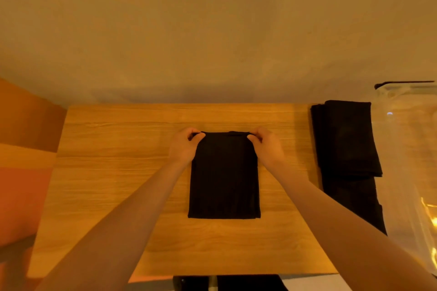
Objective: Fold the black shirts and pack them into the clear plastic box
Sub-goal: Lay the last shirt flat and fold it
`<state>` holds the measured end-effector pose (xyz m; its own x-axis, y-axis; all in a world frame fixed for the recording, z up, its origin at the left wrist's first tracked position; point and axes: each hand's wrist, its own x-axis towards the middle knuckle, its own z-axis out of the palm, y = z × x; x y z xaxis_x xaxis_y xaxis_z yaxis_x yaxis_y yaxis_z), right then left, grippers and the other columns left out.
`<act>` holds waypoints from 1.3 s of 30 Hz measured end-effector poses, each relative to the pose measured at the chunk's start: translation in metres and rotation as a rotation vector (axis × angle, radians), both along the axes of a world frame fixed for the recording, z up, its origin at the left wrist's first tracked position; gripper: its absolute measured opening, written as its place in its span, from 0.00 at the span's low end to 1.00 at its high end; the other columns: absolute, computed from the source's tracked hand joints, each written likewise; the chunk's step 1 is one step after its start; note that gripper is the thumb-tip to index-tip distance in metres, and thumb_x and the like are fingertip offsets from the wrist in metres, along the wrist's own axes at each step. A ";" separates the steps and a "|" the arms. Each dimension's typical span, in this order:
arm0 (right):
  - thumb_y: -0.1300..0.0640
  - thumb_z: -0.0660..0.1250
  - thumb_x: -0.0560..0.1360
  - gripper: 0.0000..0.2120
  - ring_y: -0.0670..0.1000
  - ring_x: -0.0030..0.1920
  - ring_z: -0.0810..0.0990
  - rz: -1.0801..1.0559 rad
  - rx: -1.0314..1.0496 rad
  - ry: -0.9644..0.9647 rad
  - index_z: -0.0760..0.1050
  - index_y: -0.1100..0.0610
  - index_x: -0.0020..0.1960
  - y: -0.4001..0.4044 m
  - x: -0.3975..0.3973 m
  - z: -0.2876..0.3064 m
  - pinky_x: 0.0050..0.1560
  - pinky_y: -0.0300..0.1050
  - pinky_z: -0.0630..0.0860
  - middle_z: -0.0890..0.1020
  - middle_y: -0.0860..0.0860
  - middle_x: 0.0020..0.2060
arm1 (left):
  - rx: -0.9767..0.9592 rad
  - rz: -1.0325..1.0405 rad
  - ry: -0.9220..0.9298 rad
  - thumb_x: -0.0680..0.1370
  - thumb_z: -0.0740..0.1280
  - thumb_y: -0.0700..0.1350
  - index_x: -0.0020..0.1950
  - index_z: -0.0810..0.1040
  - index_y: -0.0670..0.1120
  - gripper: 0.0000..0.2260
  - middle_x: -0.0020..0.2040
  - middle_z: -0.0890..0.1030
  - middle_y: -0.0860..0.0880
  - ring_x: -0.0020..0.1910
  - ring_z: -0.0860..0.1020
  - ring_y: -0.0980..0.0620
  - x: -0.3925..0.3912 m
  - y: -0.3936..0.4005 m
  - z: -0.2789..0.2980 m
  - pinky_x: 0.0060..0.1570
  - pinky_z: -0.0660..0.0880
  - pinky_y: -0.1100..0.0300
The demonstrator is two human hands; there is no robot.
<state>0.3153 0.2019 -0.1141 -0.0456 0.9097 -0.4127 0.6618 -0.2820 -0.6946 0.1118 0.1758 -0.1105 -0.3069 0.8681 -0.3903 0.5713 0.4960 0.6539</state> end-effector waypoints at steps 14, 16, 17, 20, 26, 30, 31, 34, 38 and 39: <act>0.43 0.44 0.76 0.31 0.52 0.73 0.57 0.623 0.347 -0.551 0.59 0.58 0.74 -0.054 -0.003 -0.022 0.70 0.57 0.57 0.61 0.53 0.73 | 0.079 -0.677 0.645 0.77 0.47 0.58 0.74 0.60 0.43 0.29 0.74 0.60 0.46 0.74 0.58 0.46 0.015 -0.069 -0.028 0.71 0.53 0.47; 0.40 0.34 0.73 0.34 0.47 0.73 0.39 0.666 0.264 -0.576 0.41 0.55 0.75 -0.046 0.000 -0.023 0.71 0.53 0.39 0.43 0.48 0.74 | 0.005 -0.664 0.619 0.75 0.39 0.61 0.75 0.43 0.47 0.32 0.75 0.42 0.49 0.75 0.41 0.48 0.009 -0.062 -0.033 0.71 0.41 0.48; 0.39 0.31 0.72 0.33 0.46 0.72 0.34 0.683 0.247 -0.587 0.36 0.53 0.73 -0.045 -0.001 -0.023 0.70 0.51 0.34 0.38 0.46 0.72 | -0.005 -0.661 0.604 0.75 0.37 0.62 0.75 0.40 0.48 0.32 0.73 0.37 0.50 0.73 0.36 0.49 0.009 -0.060 -0.035 0.70 0.38 0.48; 0.39 0.37 0.75 0.31 0.47 0.72 0.35 0.652 0.256 -0.582 0.36 0.53 0.73 -0.050 -0.004 -0.017 0.70 0.52 0.34 0.38 0.47 0.72 | 0.009 -0.650 0.621 0.77 0.41 0.60 0.75 0.42 0.47 0.30 0.75 0.40 0.48 0.74 0.37 0.47 0.009 -0.060 -0.031 0.71 0.38 0.47; 0.40 0.49 0.76 0.31 0.51 0.72 0.59 0.865 0.436 -0.548 0.59 0.56 0.72 -0.113 0.016 -0.015 0.72 0.52 0.49 0.65 0.53 0.72 | 0.264 -0.954 0.565 0.78 0.51 0.58 0.73 0.58 0.44 0.28 0.74 0.60 0.46 0.76 0.48 0.48 -0.002 -0.125 -0.021 0.72 0.48 0.49; 0.39 0.45 0.77 0.29 0.50 0.72 0.59 0.931 0.315 -0.635 0.59 0.54 0.72 -0.135 0.043 -0.019 0.72 0.49 0.46 0.69 0.52 0.70 | 0.194 -1.021 0.550 0.78 0.49 0.61 0.71 0.63 0.48 0.26 0.72 0.64 0.51 0.75 0.52 0.52 -0.020 -0.155 -0.031 0.71 0.52 0.54; 0.40 0.42 0.79 0.28 0.49 0.72 0.59 0.897 0.282 -0.628 0.60 0.54 0.71 -0.135 0.047 -0.017 0.72 0.48 0.46 0.70 0.52 0.69 | 0.195 -1.000 0.534 0.79 0.48 0.60 0.69 0.68 0.49 0.25 0.70 0.69 0.52 0.73 0.58 0.54 -0.020 -0.152 -0.028 0.70 0.58 0.57; 0.43 0.44 0.80 0.25 0.50 0.69 0.65 0.846 0.312 -0.635 0.67 0.54 0.68 -0.133 0.049 -0.014 0.72 0.49 0.45 0.73 0.52 0.66 | 0.274 -0.906 0.486 0.76 0.61 0.51 0.58 0.80 0.50 0.14 0.59 0.80 0.53 0.61 0.76 0.55 -0.019 -0.136 -0.015 0.55 0.74 0.61; 0.54 0.69 0.71 0.20 0.51 0.64 0.74 0.835 0.548 -0.630 0.76 0.54 0.62 -0.135 0.048 -0.017 0.72 0.52 0.51 0.77 0.53 0.62 | 0.253 -0.842 0.377 0.79 0.62 0.46 0.63 0.76 0.48 0.14 0.67 0.73 0.51 0.68 0.69 0.54 -0.019 -0.132 -0.003 0.65 0.61 0.62; 0.56 0.74 0.67 0.21 0.51 0.63 0.75 0.817 0.550 -0.601 0.77 0.54 0.60 -0.135 0.046 -0.015 0.72 0.53 0.57 0.78 0.52 0.61 | 0.205 -0.784 0.318 0.80 0.60 0.45 0.65 0.74 0.48 0.14 0.69 0.70 0.52 0.71 0.65 0.56 -0.018 -0.134 0.000 0.67 0.57 0.63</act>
<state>0.3615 0.0670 -0.1292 -0.6342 0.7632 -0.1240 0.7732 0.6260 -0.1015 0.0938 0.0419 -0.1108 0.3408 0.9185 -0.2005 0.8697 -0.2270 0.4382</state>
